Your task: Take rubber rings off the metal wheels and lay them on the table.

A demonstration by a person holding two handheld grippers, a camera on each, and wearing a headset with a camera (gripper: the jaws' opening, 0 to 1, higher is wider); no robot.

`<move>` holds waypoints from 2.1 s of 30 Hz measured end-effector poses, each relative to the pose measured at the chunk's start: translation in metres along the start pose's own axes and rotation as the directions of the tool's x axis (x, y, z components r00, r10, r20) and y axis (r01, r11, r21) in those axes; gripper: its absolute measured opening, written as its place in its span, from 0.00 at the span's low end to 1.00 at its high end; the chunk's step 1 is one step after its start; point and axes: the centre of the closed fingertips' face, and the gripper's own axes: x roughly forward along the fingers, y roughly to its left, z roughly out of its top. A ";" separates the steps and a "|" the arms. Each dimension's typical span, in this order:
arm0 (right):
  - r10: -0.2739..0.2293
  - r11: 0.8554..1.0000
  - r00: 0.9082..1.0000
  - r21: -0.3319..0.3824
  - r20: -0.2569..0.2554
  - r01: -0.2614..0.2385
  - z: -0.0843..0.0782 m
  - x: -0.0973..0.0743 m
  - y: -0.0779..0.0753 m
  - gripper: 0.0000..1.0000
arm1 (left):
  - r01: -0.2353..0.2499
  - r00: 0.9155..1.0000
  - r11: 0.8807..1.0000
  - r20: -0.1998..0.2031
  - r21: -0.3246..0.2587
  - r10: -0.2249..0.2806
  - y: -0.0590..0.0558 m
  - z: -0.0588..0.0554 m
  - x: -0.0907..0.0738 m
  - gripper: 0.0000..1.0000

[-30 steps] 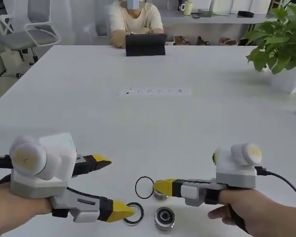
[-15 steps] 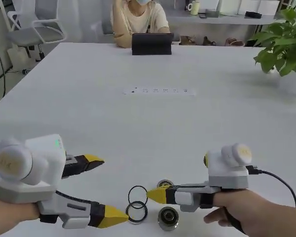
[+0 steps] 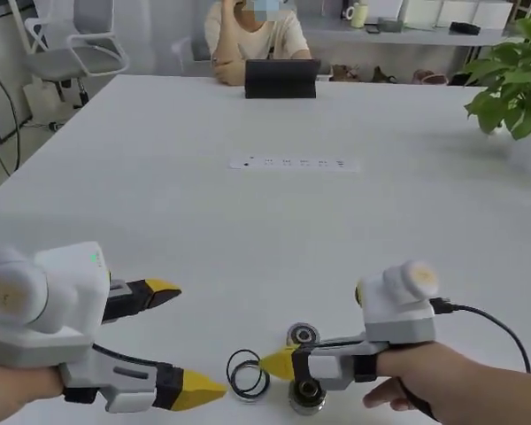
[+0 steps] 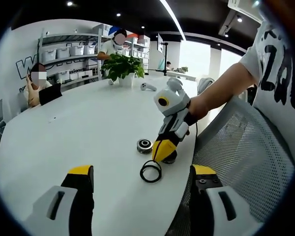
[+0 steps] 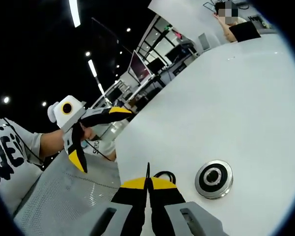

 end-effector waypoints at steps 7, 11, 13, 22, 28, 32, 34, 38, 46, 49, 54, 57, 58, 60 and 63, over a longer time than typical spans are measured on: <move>-0.015 1.000 1.000 -0.013 -0.026 0.014 -0.005 0.002 -0.004 0.00 | -0.004 1.000 1.000 -0.001 -0.004 0.004 0.000 -0.001 0.000 0.78; -0.029 0.999 0.999 -0.031 -0.045 0.028 -0.008 0.002 -0.006 0.00 | -0.007 1.000 1.000 -0.006 -0.009 0.007 0.001 -0.003 -0.001 0.78; -0.037 0.999 0.998 -0.041 -0.054 0.035 -0.009 0.003 -0.007 0.00 | -0.006 1.000 1.000 -0.008 -0.010 0.006 0.001 -0.004 0.000 0.78; -0.066 0.996 0.996 -0.068 -0.059 0.062 -0.009 0.000 -0.011 0.07 | -0.006 1.000 1.000 -0.010 -0.011 0.006 0.001 -0.004 0.000 0.77; -0.080 0.994 0.997 -0.078 -0.023 0.078 0.000 -0.007 -0.010 0.13 | -0.010 1.000 1.000 -0.009 -0.014 0.009 0.001 -0.004 -0.002 0.77; -0.084 0.993 0.996 -0.078 0.020 0.085 0.008 -0.013 -0.008 0.16 | -0.012 1.000 1.000 -0.006 -0.017 0.012 0.001 -0.003 -0.003 0.77; -0.086 0.993 0.995 -0.082 0.049 0.090 0.014 -0.018 -0.006 0.17 | -0.014 1.000 1.000 -0.005 -0.018 0.013 0.001 -0.003 -0.003 0.77; -0.093 0.991 0.991 -0.088 0.093 0.101 0.022 -0.029 -0.002 0.19 | -0.015 1.000 1.000 -0.008 -0.021 0.015 0.001 -0.003 -0.003 0.77; -0.129 0.980 0.977 -0.130 0.168 0.152 0.030 -0.056 0.000 0.24 | -0.019 1.000 0.999 -0.008 -0.028 0.018 0.000 -0.004 -0.004 0.77; -0.149 0.973 0.971 -0.144 0.187 0.177 0.030 -0.067 0.000 0.27 | -0.022 1.000 0.999 -0.011 -0.032 0.021 0.001 -0.005 -0.005 0.78; -0.174 0.965 0.950 -0.149 0.259 0.217 0.035 -0.087 0.002 0.35 | -0.027 1.000 0.999 -0.012 -0.033 0.027 0.002 -0.006 -0.006 0.78; -0.206 0.951 0.938 -0.168 0.278 0.259 0.033 -0.099 0.000 0.40 | -0.030 0.999 0.999 -0.012 -0.038 0.030 0.002 -0.007 -0.007 0.78; -0.215 0.948 0.936 -0.173 0.279 0.269 0.031 -0.102 0.000 0.41 | -0.030 0.999 0.999 -0.012 -0.040 0.029 0.002 -0.007 -0.007 0.78; -0.231 0.942 0.931 -0.175 0.283 0.287 0.028 -0.107 -0.002 0.43 | -0.032 0.999 0.999 -0.017 -0.038 0.031 0.002 -0.009 -0.008 0.78; -0.254 0.935 0.918 -0.164 0.305 0.314 0.023 -0.115 -0.002 0.48 | -0.036 0.999 0.999 -0.015 -0.040 0.035 0.003 -0.009 -0.009 0.78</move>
